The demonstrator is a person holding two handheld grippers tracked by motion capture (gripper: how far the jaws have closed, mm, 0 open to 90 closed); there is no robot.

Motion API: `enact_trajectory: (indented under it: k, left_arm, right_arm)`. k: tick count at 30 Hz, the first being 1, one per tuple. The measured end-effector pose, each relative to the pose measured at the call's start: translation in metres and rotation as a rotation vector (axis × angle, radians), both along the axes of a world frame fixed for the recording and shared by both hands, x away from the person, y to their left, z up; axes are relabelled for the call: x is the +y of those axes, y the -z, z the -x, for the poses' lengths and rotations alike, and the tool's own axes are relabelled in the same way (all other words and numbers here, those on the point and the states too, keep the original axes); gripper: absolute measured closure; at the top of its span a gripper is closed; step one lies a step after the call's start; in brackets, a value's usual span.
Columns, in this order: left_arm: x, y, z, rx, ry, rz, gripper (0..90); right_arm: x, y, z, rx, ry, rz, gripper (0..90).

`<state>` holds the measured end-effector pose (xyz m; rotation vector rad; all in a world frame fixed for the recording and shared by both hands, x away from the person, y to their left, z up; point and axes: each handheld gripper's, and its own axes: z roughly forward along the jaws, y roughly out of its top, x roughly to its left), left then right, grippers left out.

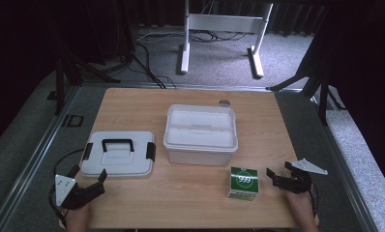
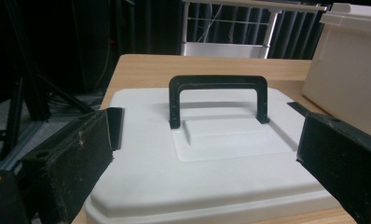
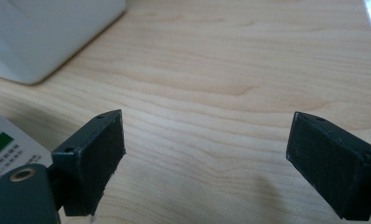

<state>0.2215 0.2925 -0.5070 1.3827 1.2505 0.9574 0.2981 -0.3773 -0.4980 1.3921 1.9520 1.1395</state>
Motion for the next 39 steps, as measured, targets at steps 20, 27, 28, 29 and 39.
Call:
enact_trajectory:
  k: [20, 27, 28, 29, 39]
  left_arm:
    - [-0.004, 0.001, -0.002, 0.009, 0.03, -0.031, 2.7]
    - [-0.004, 0.001, -0.002, 0.012, 0.042, -0.026, 2.6]
    - [-0.004, 0.001, -0.002, 0.011, 0.043, -0.026, 2.5]
    - [-0.004, 0.001, -0.002, 0.011, 0.051, -0.025, 2.5]
    - [-0.006, 0.002, -0.003, 0.014, 0.064, -0.043, 2.3]
  right_arm:
    - [0.004, -0.024, -0.017, 0.061, -0.13, -0.054, 12.4]
    - [0.019, -0.057, -0.033, 0.025, -0.248, -0.036, 13.1]
    - [0.022, -0.063, -0.035, 0.014, -0.258, -0.024, 13.2]
    - [0.025, -0.068, -0.037, 0.013, -0.278, -0.021, 13.2]
    - [0.049, -0.116, -0.054, -0.043, -0.401, 0.035, 13.7]
